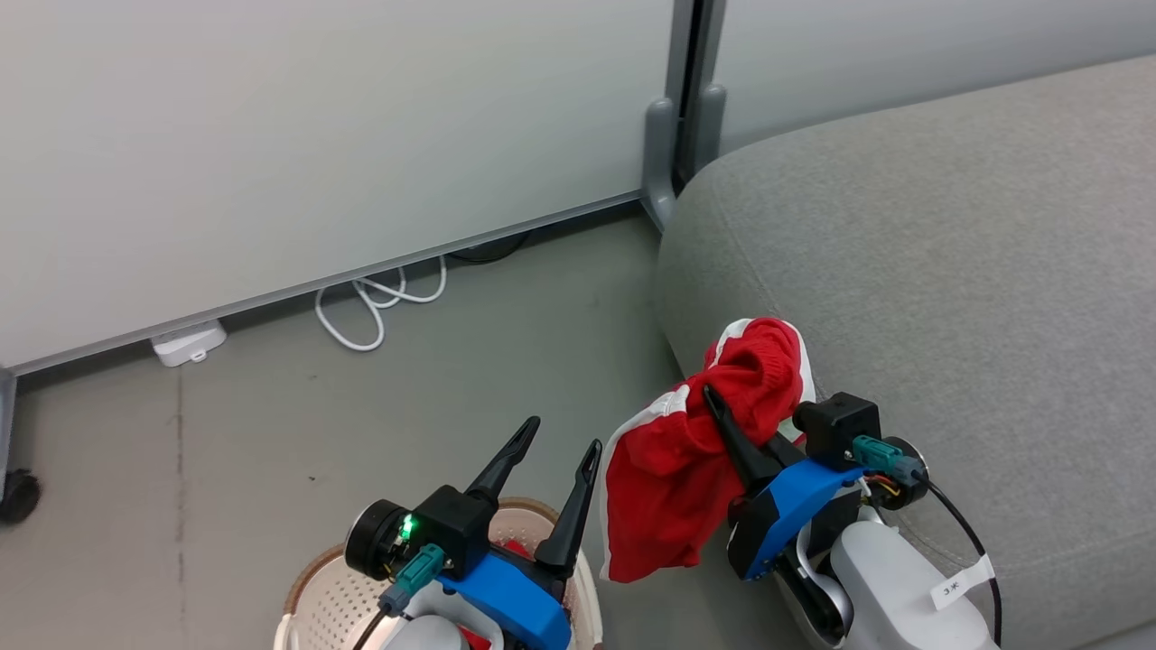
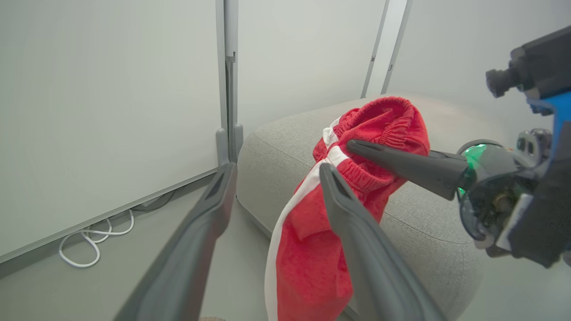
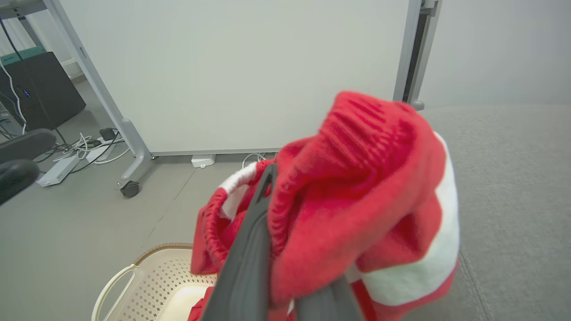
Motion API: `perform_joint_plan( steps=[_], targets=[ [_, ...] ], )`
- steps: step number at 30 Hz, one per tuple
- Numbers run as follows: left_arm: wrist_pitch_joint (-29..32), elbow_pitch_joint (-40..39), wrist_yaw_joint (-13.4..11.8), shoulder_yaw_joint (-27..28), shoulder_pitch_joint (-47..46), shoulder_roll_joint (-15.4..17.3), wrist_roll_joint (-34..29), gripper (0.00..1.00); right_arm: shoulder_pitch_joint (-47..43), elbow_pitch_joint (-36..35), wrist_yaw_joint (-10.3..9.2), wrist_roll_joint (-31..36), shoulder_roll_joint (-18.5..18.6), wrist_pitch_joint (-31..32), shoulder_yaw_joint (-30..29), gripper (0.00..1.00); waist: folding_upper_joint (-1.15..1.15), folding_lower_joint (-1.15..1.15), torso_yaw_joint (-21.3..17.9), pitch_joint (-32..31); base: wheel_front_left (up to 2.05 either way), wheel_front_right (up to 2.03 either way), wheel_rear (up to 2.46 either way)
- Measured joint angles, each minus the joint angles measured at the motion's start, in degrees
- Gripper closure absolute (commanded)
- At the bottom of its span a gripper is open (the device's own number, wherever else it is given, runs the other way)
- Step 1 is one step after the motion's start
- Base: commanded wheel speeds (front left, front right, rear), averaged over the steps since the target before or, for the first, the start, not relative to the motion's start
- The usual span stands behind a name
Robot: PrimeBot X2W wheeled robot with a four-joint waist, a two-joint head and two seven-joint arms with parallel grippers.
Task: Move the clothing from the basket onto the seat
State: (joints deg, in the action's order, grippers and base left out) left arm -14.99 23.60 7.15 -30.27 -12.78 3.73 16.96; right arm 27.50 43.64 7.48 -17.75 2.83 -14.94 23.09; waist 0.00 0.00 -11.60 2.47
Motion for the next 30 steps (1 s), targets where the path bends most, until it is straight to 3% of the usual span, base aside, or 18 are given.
perform_joint_plan(
  steps=[17,30],
  targets=[
    [0.0,0.2,0.2,-0.7,-0.9,0.1,0.0,0.00,0.0,-0.8,0.00,0.6,0.0,0.0,-1.1,1.00,0.00,0.00,-12.5,1.6,0.00,0.00,0.00],
    [0.0,0.3,0.2,-1.7,-1.5,0.6,0.1,0.00,0.0,-1.4,0.00,1.0,0.0,0.0,-2.3,1.00,0.00,0.00,-15.0,2.5,0.00,0.00,0.00]
  ],
)
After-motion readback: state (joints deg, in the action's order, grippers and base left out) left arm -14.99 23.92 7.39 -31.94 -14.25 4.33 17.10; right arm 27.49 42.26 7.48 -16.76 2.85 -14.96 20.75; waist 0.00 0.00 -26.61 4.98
